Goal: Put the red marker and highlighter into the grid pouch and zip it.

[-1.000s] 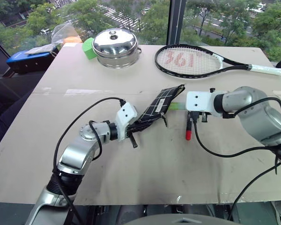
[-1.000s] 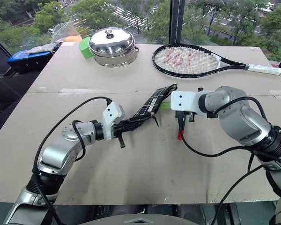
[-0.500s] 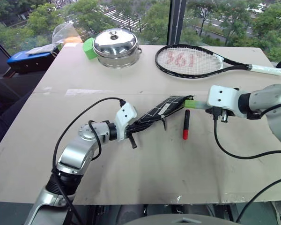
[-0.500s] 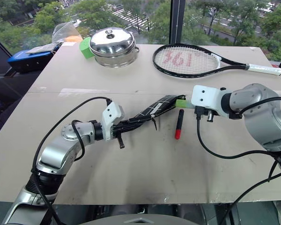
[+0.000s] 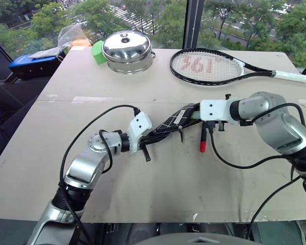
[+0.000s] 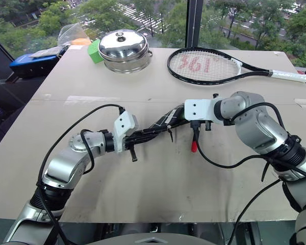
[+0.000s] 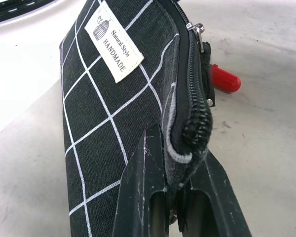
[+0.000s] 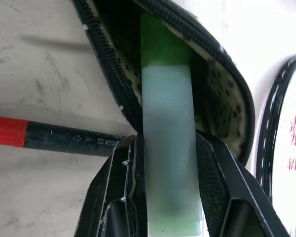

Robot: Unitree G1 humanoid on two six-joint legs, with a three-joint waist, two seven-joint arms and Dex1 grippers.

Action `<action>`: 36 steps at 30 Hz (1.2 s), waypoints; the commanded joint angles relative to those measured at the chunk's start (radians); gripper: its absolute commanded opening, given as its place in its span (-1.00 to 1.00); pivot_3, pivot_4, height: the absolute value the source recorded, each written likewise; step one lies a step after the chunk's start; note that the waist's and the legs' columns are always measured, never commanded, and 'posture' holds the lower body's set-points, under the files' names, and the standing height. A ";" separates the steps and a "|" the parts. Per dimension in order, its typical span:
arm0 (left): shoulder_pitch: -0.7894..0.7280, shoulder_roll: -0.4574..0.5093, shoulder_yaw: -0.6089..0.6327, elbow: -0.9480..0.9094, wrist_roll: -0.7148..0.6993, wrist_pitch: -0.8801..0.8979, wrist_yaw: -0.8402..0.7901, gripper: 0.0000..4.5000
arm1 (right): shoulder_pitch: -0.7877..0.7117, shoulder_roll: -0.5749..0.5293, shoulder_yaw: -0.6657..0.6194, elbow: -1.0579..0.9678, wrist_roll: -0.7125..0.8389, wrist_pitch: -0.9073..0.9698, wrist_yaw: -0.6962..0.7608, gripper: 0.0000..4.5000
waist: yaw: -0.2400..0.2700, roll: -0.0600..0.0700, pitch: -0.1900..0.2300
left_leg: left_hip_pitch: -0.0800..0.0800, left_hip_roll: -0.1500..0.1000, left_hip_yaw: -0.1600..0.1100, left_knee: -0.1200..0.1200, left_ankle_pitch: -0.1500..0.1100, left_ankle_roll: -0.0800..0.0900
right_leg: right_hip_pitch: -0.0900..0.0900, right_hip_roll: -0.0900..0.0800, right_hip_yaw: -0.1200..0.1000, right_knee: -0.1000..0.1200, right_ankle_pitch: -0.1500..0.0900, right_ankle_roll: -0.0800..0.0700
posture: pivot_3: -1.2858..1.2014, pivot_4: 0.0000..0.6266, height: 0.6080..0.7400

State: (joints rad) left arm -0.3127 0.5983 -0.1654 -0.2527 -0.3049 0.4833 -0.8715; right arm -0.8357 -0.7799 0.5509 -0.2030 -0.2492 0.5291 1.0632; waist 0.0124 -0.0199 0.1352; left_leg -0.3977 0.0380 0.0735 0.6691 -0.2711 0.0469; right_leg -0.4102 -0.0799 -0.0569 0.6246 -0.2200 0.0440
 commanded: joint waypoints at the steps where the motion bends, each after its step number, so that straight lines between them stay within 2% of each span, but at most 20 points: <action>1: -0.014 -0.013 0.005 -0.007 0.002 -0.037 -0.006 -1.00 | -0.039 0.137 0.008 0.090 0.004 -0.132 -0.056 -0.66 | -0.007 -0.001 0.000 | 0.000 0.000 0.000 0.000 0.000 0.000 | 0.000 0.000 0.000 0.000 0.000 0.000 | 0.03 -0.52 1.00; 3: -0.010 -0.015 0.006 -0.003 0.004 -0.040 -0.006 -1.00 | -0.032 0.167 0.013 0.151 -0.007 -0.218 -0.056 -0.18 | -0.014 0.000 0.000 | 0.001 0.001 0.000 0.000 0.000 -0.001 | 0.000 0.002 0.000 0.001 0.000 0.000 | 0.03 -0.52 1.00; 6: -0.002 -0.009 0.032 0.012 -0.002 -0.028 -0.001 -1.00 | -0.013 0.153 -0.016 0.197 -0.023 -0.302 -0.066 0.35 | -0.001 0.000 0.000 | 0.000 0.001 -0.001 0.000 0.001 -0.002 | 0.000 0.002 -0.001 0.001 0.000 0.000 | 0.03 -0.52 1.00; 7: 0.000 -0.006 0.042 0.019 -0.005 -0.024 0.000 -1.00 | -0.007 0.147 -0.041 0.192 -0.018 -0.296 -0.075 0.59 | 0.001 0.000 0.000 | 0.000 0.001 -0.001 0.000 0.001 -0.002 | 0.000 0.001 -0.001 0.001 0.000 0.000 | 0.03 -0.52 1.00; 9: 0.009 0.001 0.073 0.042 -0.015 -0.011 0.010 -1.00 | 0.027 0.136 -0.176 0.076 0.089 -0.095 -0.049 0.98 | 0.003 0.000 0.000 | 0.000 0.001 0.000 0.000 0.001 -0.002 | 0.000 0.001 -0.001 0.001 0.000 0.000 | 0.03 -0.52 1.00; 11: 0.009 -0.001 0.106 0.072 -0.028 0.009 0.028 -1.00 | 0.090 0.111 -0.341 -0.119 0.248 0.216 0.006 0.98 | 0.003 0.000 0.000 | -0.001 0.002 -0.001 0.000 0.001 -0.002 | 0.000 0.000 -0.001 0.001 0.000 0.000 | 0.03 -0.52 1.00; 13: 0.008 -0.004 0.121 0.084 -0.034 0.018 0.035 -1.00 | 0.123 0.096 -0.411 -0.228 0.322 0.376 0.014 0.98 | 0.004 0.000 0.000 | -0.001 0.002 -0.002 0.000 0.001 -0.002 | 0.001 0.000 -0.002 0.001 0.000 0.000 | 0.03 -0.52 1.00; 16: -0.008 -0.009 0.153 0.109 -0.045 0.046 0.049 -1.00 | 0.197 0.185 -0.561 -0.448 0.405 0.745 -0.086 0.98 | -0.002 -0.002 -0.001 | 0.000 0.002 -0.003 0.000 -0.001 0.002 | 0.001 0.000 -0.003 0.002 0.000 0.000 | 0.03 -0.52 1.00; 17: -0.013 -0.007 0.158 0.117 -0.043 0.047 0.050 -1.00 | 0.229 0.230 -0.566 -0.498 0.391 0.832 -0.151 0.98 | -0.003 -0.002 -0.001 | 0.001 0.003 -0.003 0.000 -0.001 0.002 | 0.001 0.000 -0.003 0.002 0.000 0.000 | 0.03 -0.52 1.00; 20: -0.029 0.001 0.164 0.131 -0.042 0.044 0.049 -1.00 | 0.291 0.380 -0.506 -0.535 0.307 0.955 -0.382 0.98 | -0.004 -0.001 -0.001 | 0.002 0.003 -0.003 -0.001 -0.001 0.002 | 0.001 0.000 -0.003 0.004 0.000 -0.001 | 0.03 -0.52 1.00; 23: -0.047 0.005 0.165 0.138 -0.042 0.045 0.046 -1.00 | 0.333 0.541 -0.462 -0.502 0.240 1.003 -0.585 0.98 | -0.003 -0.001 -0.001 | 0.001 0.002 -0.003 0.000 -0.001 0.001 | 0.000 0.000 -0.002 0.004 -0.001 -0.005 | 0.03 -0.52 1.00; 26: -0.060 0.007 0.162 0.134 -0.043 0.046 0.043 -1.00 | 0.397 0.627 -0.389 -0.426 0.179 0.981 -0.747 0.98 | 0.000 -0.002 -0.002 | 0.000 0.001 -0.002 0.000 0.002 -0.003 | 0.000 0.000 -0.002 0.004 -0.001 -0.005 | 0.03 -0.52 1.00; 29: -0.065 0.007 0.156 0.121 -0.044 0.050 0.041 -1.00 | 0.448 0.640 -0.322 -0.362 0.159 0.933 -0.827 0.98 | 0.001 -0.002 -0.002 | 0.000 0.000 -0.002 -0.001 0.002 -0.003 | 0.000 0.000 -0.002 0.002 -0.001 -0.005 | 0.03 -0.52 1.00; 32: -0.068 0.004 0.150 0.104 -0.047 0.056 0.039 -1.00 | 0.483 0.622 -0.283 -0.330 0.152 0.915 -0.869 0.62 | -0.005 -0.003 -0.003 | 0.000 0.000 -0.002 -0.001 0.002 -0.003 | 0.000 0.000 -0.001 0.002 0.001 -0.001 | 0.03 -0.52 1.00; 36: -0.071 -0.002 0.142 0.088 -0.054 0.063 0.034 -1.00 | 0.533 0.561 -0.272 -0.359 0.161 0.893 -0.871 -0.19 | 0.003 -0.003 -0.003 | 0.001 0.000 -0.003 -0.001 0.002 -0.003 | 0.001 0.001 -0.002 0.002 0.001 -0.001 | 0.03 -0.52 1.00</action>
State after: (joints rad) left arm -0.3696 0.5964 -0.0297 -0.1148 -0.3398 0.5495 -0.8308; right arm -0.3314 -0.1662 0.3080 -0.5721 -0.0595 1.4096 0.2308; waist 0.0156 -0.0225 0.1321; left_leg -0.3972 0.0383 0.0701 0.6685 -0.2694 0.0439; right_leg -0.4094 -0.0797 -0.0591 0.6265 -0.2196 0.0428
